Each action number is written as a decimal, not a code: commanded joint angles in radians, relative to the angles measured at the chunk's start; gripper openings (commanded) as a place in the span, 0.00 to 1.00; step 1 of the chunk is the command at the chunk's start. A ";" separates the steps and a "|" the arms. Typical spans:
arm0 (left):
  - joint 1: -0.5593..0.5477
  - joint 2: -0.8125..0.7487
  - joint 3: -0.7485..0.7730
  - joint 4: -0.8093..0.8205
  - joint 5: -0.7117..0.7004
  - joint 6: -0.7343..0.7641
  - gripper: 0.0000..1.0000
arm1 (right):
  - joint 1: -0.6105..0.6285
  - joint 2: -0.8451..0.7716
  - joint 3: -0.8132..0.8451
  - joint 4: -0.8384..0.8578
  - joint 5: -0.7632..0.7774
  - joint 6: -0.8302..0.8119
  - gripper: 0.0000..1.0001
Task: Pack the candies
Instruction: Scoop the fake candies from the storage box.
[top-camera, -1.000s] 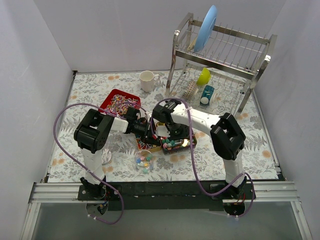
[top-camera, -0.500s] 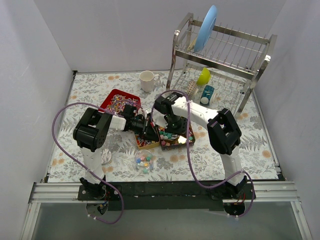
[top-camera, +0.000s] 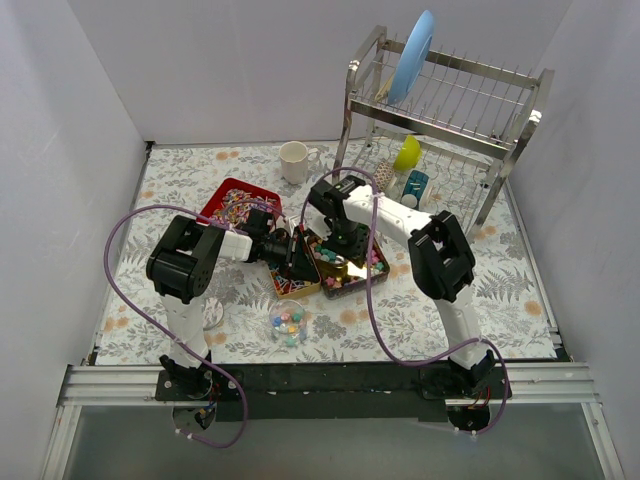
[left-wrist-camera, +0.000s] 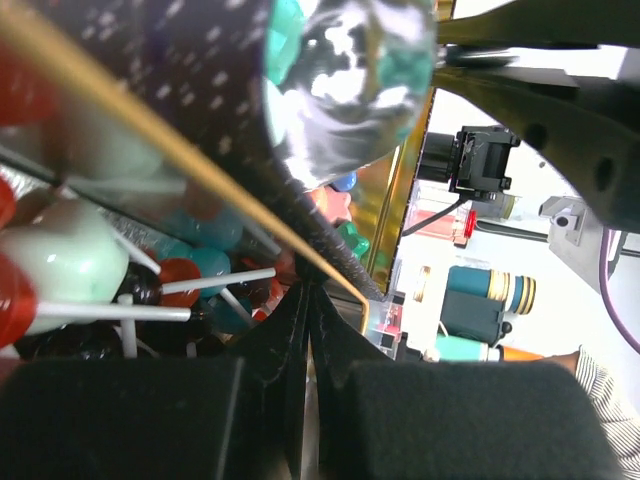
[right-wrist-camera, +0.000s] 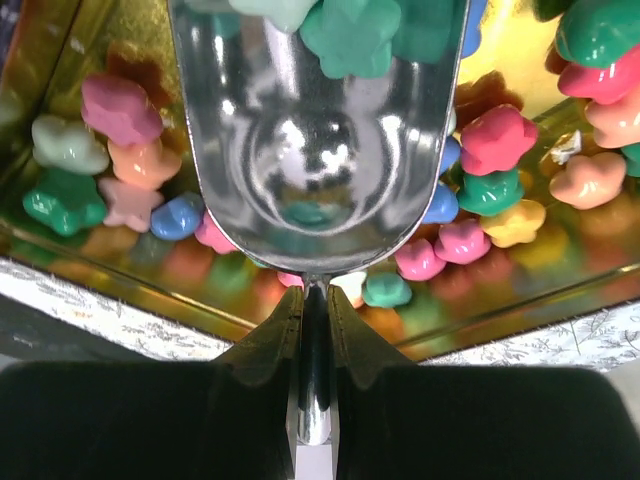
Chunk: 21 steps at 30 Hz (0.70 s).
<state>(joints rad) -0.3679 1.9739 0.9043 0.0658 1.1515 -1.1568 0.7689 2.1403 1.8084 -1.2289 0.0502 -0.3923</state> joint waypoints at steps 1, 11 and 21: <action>-0.009 -0.035 0.008 0.072 0.016 -0.032 0.00 | 0.015 0.018 0.006 0.101 -0.055 0.035 0.01; 0.006 -0.027 -0.031 0.158 0.048 -0.132 0.00 | 0.006 0.087 0.117 0.179 -0.090 0.040 0.01; 0.113 -0.049 0.051 0.016 0.112 -0.087 0.02 | -0.020 -0.091 -0.199 0.491 -0.179 0.053 0.01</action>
<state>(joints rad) -0.3161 1.9736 0.8825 0.1623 1.2156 -1.2743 0.7364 2.1246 1.7149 -0.9363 -0.0032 -0.3363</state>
